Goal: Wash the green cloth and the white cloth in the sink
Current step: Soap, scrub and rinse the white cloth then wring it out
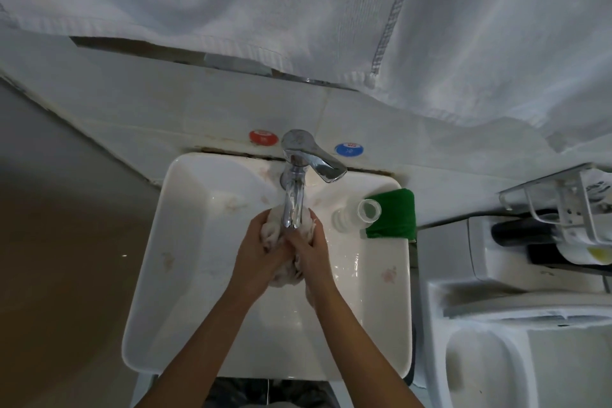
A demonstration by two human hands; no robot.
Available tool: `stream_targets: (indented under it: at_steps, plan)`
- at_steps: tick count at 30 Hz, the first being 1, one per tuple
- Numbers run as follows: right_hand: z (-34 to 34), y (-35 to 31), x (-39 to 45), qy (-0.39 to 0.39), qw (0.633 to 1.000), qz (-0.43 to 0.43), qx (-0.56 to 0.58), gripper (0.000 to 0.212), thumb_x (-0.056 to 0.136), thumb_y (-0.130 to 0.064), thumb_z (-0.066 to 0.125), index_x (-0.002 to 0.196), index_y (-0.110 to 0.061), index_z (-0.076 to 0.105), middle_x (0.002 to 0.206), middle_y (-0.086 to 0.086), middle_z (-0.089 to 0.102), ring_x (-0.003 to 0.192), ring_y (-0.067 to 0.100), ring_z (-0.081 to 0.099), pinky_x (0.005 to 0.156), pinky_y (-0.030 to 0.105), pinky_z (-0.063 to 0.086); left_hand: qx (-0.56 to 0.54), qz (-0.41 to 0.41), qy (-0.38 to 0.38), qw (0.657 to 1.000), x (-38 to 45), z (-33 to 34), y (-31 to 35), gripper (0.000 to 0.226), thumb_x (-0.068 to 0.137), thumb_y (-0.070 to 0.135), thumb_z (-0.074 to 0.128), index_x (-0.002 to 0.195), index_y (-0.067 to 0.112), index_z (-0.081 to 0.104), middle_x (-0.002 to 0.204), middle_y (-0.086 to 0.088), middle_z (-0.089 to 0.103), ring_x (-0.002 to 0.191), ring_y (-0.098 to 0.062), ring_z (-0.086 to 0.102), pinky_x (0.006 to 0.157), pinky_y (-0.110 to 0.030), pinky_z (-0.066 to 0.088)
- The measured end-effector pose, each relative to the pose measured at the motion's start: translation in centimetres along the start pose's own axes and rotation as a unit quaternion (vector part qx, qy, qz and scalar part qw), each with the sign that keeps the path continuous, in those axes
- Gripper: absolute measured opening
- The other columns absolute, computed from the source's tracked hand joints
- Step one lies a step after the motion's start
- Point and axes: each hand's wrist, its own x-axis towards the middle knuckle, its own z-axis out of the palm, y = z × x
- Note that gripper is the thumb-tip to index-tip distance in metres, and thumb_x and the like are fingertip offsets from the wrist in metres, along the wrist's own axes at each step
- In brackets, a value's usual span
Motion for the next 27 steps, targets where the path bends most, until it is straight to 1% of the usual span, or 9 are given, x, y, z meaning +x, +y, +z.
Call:
stream_targets:
  at_steps: [3, 7, 9, 12, 16, 20, 22, 24, 27]
  plan:
    - [-0.6, -0.6, 0.3, -0.005, 1.0, -0.001, -0.022, 0.023, 0.085, -0.031, 0.073, 0.103, -0.036, 0.06, 0.098, -0.016, 0.071, 0.093, 0.001, 0.068, 0.077, 0.021, 0.055, -0.012, -0.018, -0.039, 0.999, -0.3, -0.1, 0.4, 0.087, 0.076, 0.03, 0.078, 0.146, 0.026, 0.026, 0.136, 0.008, 0.044, 0.122, -0.015, 0.049, 0.1, -0.03, 0.041]
    - [-0.5, -0.8, 0.7, 0.077, 0.995, -0.012, -0.055, 0.028, 0.076, -0.035, 0.073, 0.095, -0.017, 0.063, 0.095, 0.008, 0.071, 0.092, 0.028, 0.07, 0.08, 0.045, 0.059, -0.002, -0.025, -0.058, 0.998, -0.9, -0.2, 0.1, 0.097, 0.081, 0.01, 0.072, 0.151, 0.026, 0.006, 0.154, -0.001, 0.027, 0.132, -0.018, 0.04, 0.09, -0.021, 0.043]
    - [-0.8, -0.6, 0.7, 0.11, 0.994, -0.011, 0.022, 0.023, 0.083, -0.029, 0.07, 0.1, -0.014, 0.065, 0.097, 0.01, 0.073, 0.091, 0.027, 0.071, 0.081, 0.044, 0.059, -0.037, -0.03, -0.032, 0.998, -1.1, -0.3, -0.1, 0.095, 0.082, 0.009, 0.071, 0.151, 0.026, 0.008, 0.152, -0.002, 0.032, 0.126, -0.015, 0.044, 0.081, -0.018, 0.043]
    - [-1.0, -0.7, 0.4, 0.131, 0.988, -0.009, 0.075, 0.014, 0.096, -0.029, 0.058, 0.1, -0.018, 0.064, 0.099, 0.006, 0.072, 0.091, 0.02, 0.07, 0.08, 0.034, 0.057, -0.077, -0.041, 0.032, 0.996, -0.8, -0.1, 0.0, 0.089, 0.081, 0.023, 0.074, 0.151, 0.021, 0.018, 0.134, 0.007, 0.047, 0.115, -0.012, 0.051, 0.088, -0.024, 0.041]
    - [-0.3, -1.0, 0.0, 0.131, 0.99, -0.002, 0.048, 0.026, 0.101, -0.035, 0.044, 0.087, -0.028, 0.064, 0.084, -0.009, 0.068, 0.08, 0.006, 0.066, 0.067, 0.02, 0.052, -0.076, 0.005, 0.08, 0.994, -0.6, 1.1, 0.3, 0.016, 0.095, 0.024, 0.056, 0.109, 0.024, 0.062, 0.099, 0.01, 0.067, 0.09, -0.01, 0.063, 0.066, -0.007, 0.045]
    - [0.3, -0.8, 0.0, 0.12, 0.992, 0.017, 0.03, 0.029, 0.1, -0.041, 0.046, 0.096, -0.024, 0.069, 0.089, -0.005, 0.072, 0.083, 0.011, 0.069, 0.066, 0.022, 0.052, -0.094, -0.005, 0.085, 0.992, -0.3, 2.3, 1.0, 0.016, 0.1, 0.029, 0.044, 0.106, 0.024, 0.058, 0.094, 0.009, 0.063, 0.086, -0.007, 0.061, 0.067, -0.014, 0.045]
    - [0.4, -0.6, 0.1, 0.137, 0.991, 0.001, 0.004, 0.028, 0.098, -0.043, 0.048, 0.095, -0.024, 0.069, 0.093, -0.001, 0.073, 0.089, 0.017, 0.069, 0.077, 0.033, 0.057, -0.091, -0.002, 0.077, 0.993, -0.3, 2.6, 1.2, 0.015, 0.099, 0.032, 0.045, 0.11, 0.028, 0.054, 0.097, 0.014, 0.061, 0.087, 0.001, 0.058, 0.069, -0.013, 0.044]
    - [0.4, -0.6, -0.2, 0.139, 0.989, -0.033, -0.026, 0.03, 0.096, -0.044, 0.049, 0.116, -0.025, 0.063, 0.109, -0.005, 0.068, 0.1, 0.015, 0.065, 0.093, 0.042, 0.053, -0.088, 0.009, 0.068, 0.994, -0.4, 2.7, 1.3, 0.017, 0.096, 0.032, 0.051, 0.114, 0.031, 0.051, 0.098, 0.02, 0.058, 0.088, 0.002, 0.058, 0.069, -0.011, 0.044]
    - [0.4, -1.1, -0.8, 0.108, 0.99, -0.056, -0.066, 0.043, 0.1, -0.039, 0.045, 0.142, -0.036, 0.038, 0.124, -0.018, 0.047, 0.112, 0.004, 0.05, 0.097, 0.025, 0.042, -0.086, 0.006, 0.085, 0.993, 0.1, 2.6, 1.5, 0.024, 0.092, 0.03, 0.059, 0.114, 0.028, 0.051, 0.098, 0.02, 0.058, 0.089, 0.0, 0.058, 0.07, -0.013, 0.044]
